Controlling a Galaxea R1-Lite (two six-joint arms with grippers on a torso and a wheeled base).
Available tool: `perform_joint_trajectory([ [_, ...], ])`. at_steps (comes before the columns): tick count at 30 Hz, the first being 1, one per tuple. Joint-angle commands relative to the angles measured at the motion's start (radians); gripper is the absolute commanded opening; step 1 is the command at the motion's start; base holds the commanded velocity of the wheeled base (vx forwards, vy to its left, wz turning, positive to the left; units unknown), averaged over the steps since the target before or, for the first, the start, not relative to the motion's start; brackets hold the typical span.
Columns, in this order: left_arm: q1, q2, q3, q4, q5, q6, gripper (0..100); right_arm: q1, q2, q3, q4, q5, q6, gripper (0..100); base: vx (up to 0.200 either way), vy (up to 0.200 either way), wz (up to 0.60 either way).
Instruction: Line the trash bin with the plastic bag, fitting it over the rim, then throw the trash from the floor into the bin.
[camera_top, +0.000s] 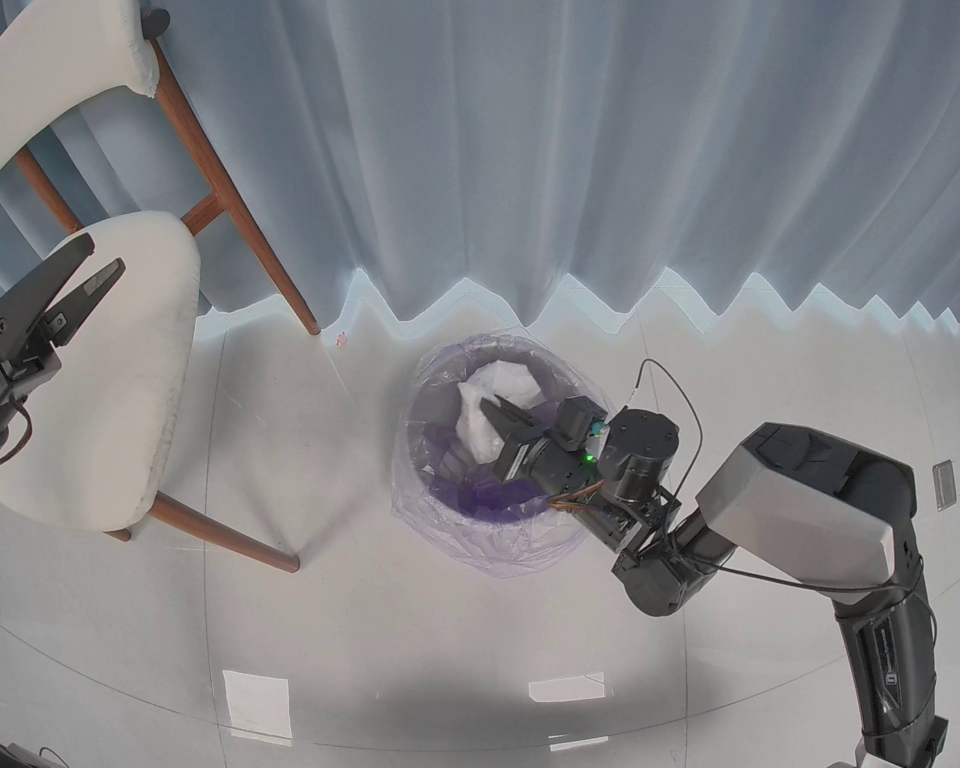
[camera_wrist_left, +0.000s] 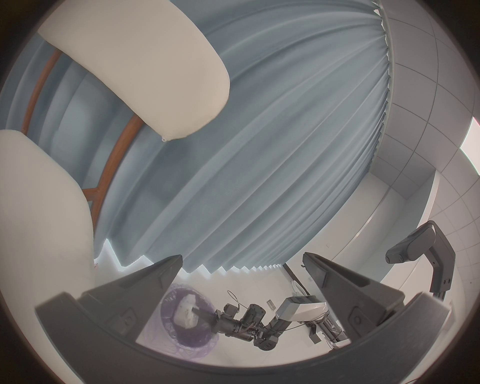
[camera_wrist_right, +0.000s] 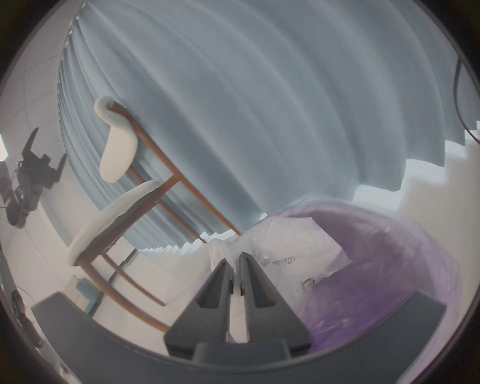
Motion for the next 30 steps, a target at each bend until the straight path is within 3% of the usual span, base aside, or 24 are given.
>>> perform_joint_trajectory([
  [1, -0.003, -0.004, 0.005, -0.002, 0.000, -0.001, 100, -0.049, 0.080, -0.047, -0.013, 0.000, -0.005, 0, 0.000, 0.000, 0.00],
  [18, -0.008, -0.004, 0.007, 0.000, 0.000, 0.001, 100, -0.035, 0.082, -0.009, -0.034, 0.000, -0.008, 0, 0.000, 0.000, 0.00],
  [19, -0.008, -0.004, 0.007, 0.000, 0.000, 0.001, 100, -0.035, 0.082, 0.004, -0.036, 0.000, -0.009, 100, 0.000, 0.000, 0.00],
  [25, -0.011, -0.004, 0.007, -0.002, 0.000, 0.001, 100, -0.023, 0.067, 0.027, -0.077, 0.001, 0.004, 100, 0.000, 0.000, 0.00],
  [30, -0.029, -0.002, 0.005, -0.002, 0.001, 0.002, 100, -0.006, -0.061, 0.163, -0.102, 0.001, 0.009, 100, 0.000, 0.000, 0.00],
])
